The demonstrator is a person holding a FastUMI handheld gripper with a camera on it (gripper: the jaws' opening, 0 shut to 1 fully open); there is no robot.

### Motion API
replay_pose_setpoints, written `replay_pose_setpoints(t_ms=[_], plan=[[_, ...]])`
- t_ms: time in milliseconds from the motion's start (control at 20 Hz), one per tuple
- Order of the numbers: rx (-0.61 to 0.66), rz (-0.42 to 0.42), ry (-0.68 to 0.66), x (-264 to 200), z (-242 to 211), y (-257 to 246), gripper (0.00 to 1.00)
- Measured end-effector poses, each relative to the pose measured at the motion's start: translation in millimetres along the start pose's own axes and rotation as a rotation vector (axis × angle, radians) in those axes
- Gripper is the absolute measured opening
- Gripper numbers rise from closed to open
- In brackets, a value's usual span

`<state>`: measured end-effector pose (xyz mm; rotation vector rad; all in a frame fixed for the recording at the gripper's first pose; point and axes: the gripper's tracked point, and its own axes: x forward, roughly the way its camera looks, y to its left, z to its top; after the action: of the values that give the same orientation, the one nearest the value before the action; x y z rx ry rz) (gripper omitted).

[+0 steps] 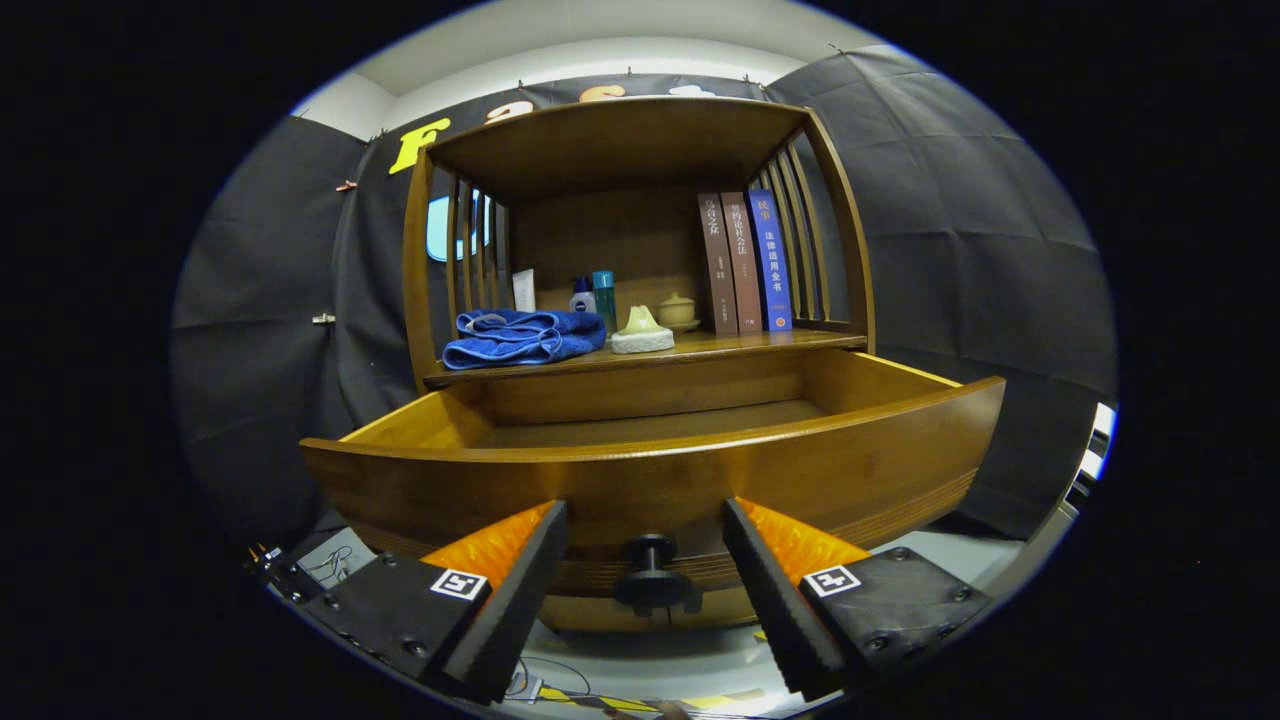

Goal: Pull open the drawer, take out the items inside it, and place them on the countertop above the cabinet.

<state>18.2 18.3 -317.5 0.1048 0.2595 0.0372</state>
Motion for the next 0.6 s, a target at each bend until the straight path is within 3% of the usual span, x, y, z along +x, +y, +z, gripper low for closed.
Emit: replay_pose_setpoints(t_ms=[350, 600], plan=[[-0.007, 0.001, -0.005, 0.4, 3.3, -2.0, 1.0], [-0.003, 0.002, 0.001, 25.3, 9.2, -1.5, 1.0]])
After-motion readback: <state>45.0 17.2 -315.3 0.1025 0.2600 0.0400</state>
